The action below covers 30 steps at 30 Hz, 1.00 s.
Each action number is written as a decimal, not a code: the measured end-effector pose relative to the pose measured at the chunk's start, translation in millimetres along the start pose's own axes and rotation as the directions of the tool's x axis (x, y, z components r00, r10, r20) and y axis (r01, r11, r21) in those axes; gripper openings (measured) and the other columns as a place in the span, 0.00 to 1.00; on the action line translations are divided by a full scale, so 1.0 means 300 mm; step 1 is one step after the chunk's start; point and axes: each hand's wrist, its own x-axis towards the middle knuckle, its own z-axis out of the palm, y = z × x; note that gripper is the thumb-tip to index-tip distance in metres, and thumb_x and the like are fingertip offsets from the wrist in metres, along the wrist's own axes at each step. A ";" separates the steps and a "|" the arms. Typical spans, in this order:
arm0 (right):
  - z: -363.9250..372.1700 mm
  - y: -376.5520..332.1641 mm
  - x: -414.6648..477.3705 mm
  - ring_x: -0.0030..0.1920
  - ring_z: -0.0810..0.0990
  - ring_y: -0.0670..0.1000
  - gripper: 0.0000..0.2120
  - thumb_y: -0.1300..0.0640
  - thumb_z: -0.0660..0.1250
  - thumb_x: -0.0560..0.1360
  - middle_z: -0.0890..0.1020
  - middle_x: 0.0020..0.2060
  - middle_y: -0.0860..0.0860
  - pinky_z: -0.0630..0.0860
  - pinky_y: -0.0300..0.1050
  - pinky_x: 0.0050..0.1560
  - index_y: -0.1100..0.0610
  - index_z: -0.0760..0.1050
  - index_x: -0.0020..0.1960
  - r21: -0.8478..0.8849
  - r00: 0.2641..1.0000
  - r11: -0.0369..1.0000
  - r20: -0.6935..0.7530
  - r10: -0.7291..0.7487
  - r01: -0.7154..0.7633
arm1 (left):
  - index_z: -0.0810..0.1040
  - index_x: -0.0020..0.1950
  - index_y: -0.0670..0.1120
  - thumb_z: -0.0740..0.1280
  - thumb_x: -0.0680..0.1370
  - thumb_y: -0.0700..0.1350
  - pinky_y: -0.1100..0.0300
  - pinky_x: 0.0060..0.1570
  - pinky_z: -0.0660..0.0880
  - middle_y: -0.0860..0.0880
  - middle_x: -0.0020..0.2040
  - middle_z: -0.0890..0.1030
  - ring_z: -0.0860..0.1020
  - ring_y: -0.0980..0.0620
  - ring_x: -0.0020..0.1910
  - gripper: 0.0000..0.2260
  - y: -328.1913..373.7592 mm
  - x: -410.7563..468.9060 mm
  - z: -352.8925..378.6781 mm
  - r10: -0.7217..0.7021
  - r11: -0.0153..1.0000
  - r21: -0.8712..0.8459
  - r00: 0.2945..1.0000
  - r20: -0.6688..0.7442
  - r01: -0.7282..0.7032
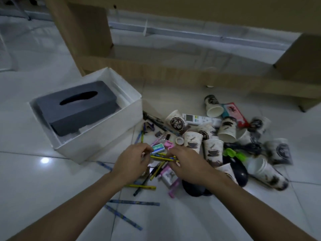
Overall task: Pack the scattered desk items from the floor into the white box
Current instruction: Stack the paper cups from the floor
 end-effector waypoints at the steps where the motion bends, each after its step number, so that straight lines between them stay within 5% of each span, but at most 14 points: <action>1: 0.006 0.017 -0.002 0.58 0.77 0.56 0.12 0.52 0.63 0.78 0.80 0.57 0.53 0.75 0.53 0.56 0.51 0.77 0.61 -0.012 1.000 1.000 -0.012 0.013 -0.013 | 0.81 0.57 0.49 0.67 0.78 0.43 0.54 0.52 0.77 0.50 0.52 0.83 0.80 0.50 0.51 0.09 0.004 0.005 0.023 -0.032 0.999 0.009 0.999 0.030 0.032; 8: -0.062 0.190 0.089 0.59 0.76 0.57 0.14 0.53 0.64 0.76 0.80 0.58 0.54 0.75 0.53 0.58 0.53 0.78 0.60 0.015 0.949 0.983 -0.257 0.182 -0.184 | 0.81 0.57 0.51 0.66 0.79 0.44 0.65 0.44 0.71 0.53 0.51 0.82 0.77 0.57 0.45 0.09 0.056 0.102 0.096 -0.065 0.998 0.028 0.994 0.087 0.063; 19: -0.053 0.326 -0.152 0.58 0.77 0.55 0.13 0.56 0.65 0.75 0.81 0.55 0.52 0.76 0.53 0.56 0.53 0.78 0.59 0.250 0.855 0.938 -0.404 0.326 -0.240 | 0.82 0.55 0.50 0.65 0.79 0.40 0.62 0.45 0.73 0.53 0.51 0.82 0.78 0.56 0.43 0.09 0.306 0.181 0.222 0.130 0.986 -0.116 0.986 0.103 -0.118; 22: -0.061 0.366 -0.105 0.59 0.77 0.58 0.17 0.55 0.65 0.77 0.78 0.59 0.56 0.76 0.54 0.57 0.55 0.74 0.65 0.248 0.852 0.923 -0.368 0.372 -0.296 | 0.81 0.54 0.49 0.64 0.80 0.39 0.66 0.40 0.71 0.53 0.49 0.82 0.79 0.55 0.43 0.09 0.317 0.213 0.249 0.008 0.985 -0.171 0.994 0.111 0.011; 25: -0.079 0.359 0.009 0.64 0.73 0.59 0.24 0.48 0.66 0.76 0.74 0.63 0.57 0.74 0.55 0.62 0.55 0.71 0.70 0.140 0.900 0.942 -0.283 0.332 -0.304 | 0.77 0.53 0.50 0.64 0.81 0.43 0.59 0.43 0.73 0.53 0.50 0.80 0.80 0.50 0.48 0.04 0.325 0.256 0.262 -0.218 0.920 -0.305 0.968 0.120 0.245; 28: -0.098 0.350 0.084 0.58 0.76 0.56 0.15 0.46 0.66 0.77 0.79 0.56 0.55 0.76 0.55 0.58 0.54 0.80 0.56 0.043 0.908 0.939 -0.243 0.341 -0.341 | 0.73 0.56 0.50 0.67 0.79 0.47 0.57 0.47 0.73 0.52 0.53 0.79 0.78 0.52 0.49 0.07 0.316 0.279 0.265 -0.288 0.887 -0.350 0.953 0.095 0.303; 30: -0.119 0.338 0.092 0.50 0.79 0.54 0.09 0.51 0.66 0.78 0.82 0.47 0.52 0.77 0.51 0.52 0.54 0.81 0.47 0.235 0.898 0.929 -0.274 0.345 -0.285 | 0.70 0.63 0.50 0.71 0.75 0.49 0.56 0.52 0.75 0.54 0.57 0.77 0.78 0.54 0.53 0.19 0.306 0.276 0.253 -0.256 0.866 -0.411 0.959 0.121 0.283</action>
